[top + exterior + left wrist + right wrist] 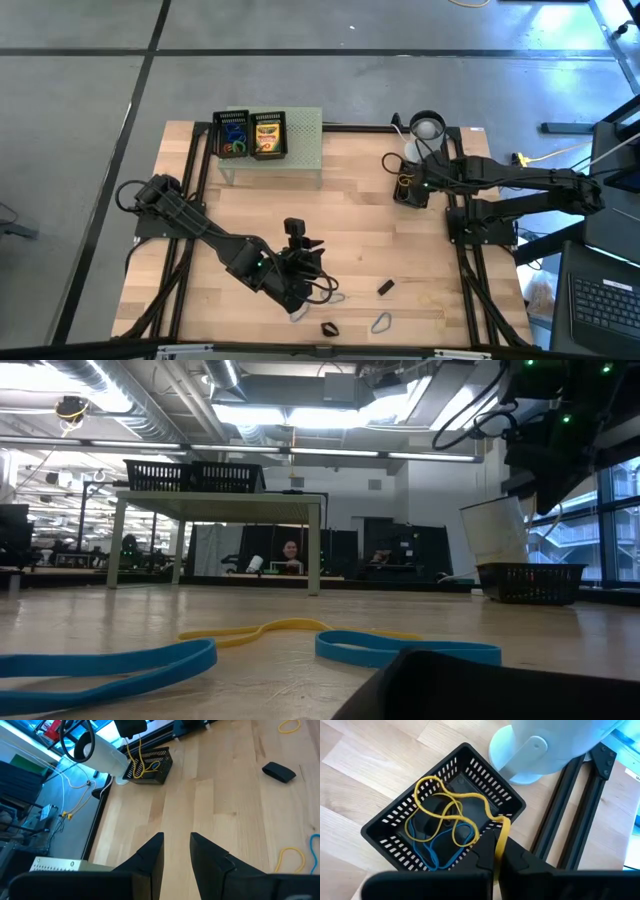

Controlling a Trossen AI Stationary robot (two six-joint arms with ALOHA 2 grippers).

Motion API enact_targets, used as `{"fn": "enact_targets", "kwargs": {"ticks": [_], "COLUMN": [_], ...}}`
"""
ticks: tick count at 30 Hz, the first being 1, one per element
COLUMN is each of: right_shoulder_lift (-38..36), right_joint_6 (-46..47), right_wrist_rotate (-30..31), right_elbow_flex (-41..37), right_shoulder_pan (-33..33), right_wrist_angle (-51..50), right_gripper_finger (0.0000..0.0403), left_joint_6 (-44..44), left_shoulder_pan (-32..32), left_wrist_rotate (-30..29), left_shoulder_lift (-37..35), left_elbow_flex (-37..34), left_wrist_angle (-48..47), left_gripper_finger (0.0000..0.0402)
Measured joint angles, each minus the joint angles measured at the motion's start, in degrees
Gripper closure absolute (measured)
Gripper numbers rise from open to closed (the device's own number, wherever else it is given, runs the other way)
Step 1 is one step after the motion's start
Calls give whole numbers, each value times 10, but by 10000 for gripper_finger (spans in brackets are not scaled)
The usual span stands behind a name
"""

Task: Pick & Place Office Desk Supplies
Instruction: Put the yellow rubber band into the black bin

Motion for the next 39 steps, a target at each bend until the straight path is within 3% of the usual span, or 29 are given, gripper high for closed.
{"fn": "enact_targets", "kwargs": {"ticks": [11, 17, 25, 39], "right_shoulder_lift": [0, 0, 0, 0], "right_joint_6": [8, 19, 24, 13], "right_wrist_rotate": [16, 59, -11, -37], "right_elbow_flex": [0, 0, 0, 0], "right_shoulder_pan": [0, 0, 0, 0], "right_wrist_angle": [2, 4, 44, 58], "right_gripper_finger": [395, 395, 394, 394], "left_joint_6": [0, 0, 0, -1], "left_shoulder_pan": [0, 0, 0, 0], "left_wrist_rotate": [0, 0, 0, 0], "left_shoulder_lift": [0, 0, 0, 0], "left_elbow_flex": [0, 0, 0, 0], "left_wrist_angle": [0, 0, 0, -14], "left_gripper_finger": [315, 315, 316, 316]}}
